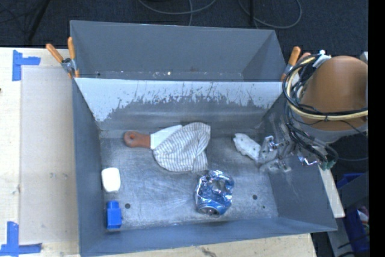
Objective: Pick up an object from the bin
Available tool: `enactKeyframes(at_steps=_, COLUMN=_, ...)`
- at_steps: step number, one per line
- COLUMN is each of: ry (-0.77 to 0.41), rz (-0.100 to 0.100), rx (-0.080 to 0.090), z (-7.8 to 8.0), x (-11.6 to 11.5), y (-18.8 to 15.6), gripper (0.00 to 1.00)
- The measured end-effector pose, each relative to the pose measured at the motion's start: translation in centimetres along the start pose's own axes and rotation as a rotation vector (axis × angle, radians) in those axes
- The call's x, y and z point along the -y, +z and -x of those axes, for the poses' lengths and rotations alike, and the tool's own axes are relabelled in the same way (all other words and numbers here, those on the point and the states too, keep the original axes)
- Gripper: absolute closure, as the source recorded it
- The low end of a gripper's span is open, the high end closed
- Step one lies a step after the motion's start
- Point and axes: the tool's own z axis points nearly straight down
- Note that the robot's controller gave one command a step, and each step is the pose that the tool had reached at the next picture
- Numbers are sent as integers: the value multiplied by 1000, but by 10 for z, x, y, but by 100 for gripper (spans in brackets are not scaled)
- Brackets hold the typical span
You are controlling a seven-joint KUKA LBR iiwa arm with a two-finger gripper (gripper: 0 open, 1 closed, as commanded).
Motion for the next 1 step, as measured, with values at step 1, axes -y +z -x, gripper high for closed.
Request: enactKeyframes(at_steps=1, ry=74, rz=-1, rx=4, z=13, x=12, y=4, gripper=100)
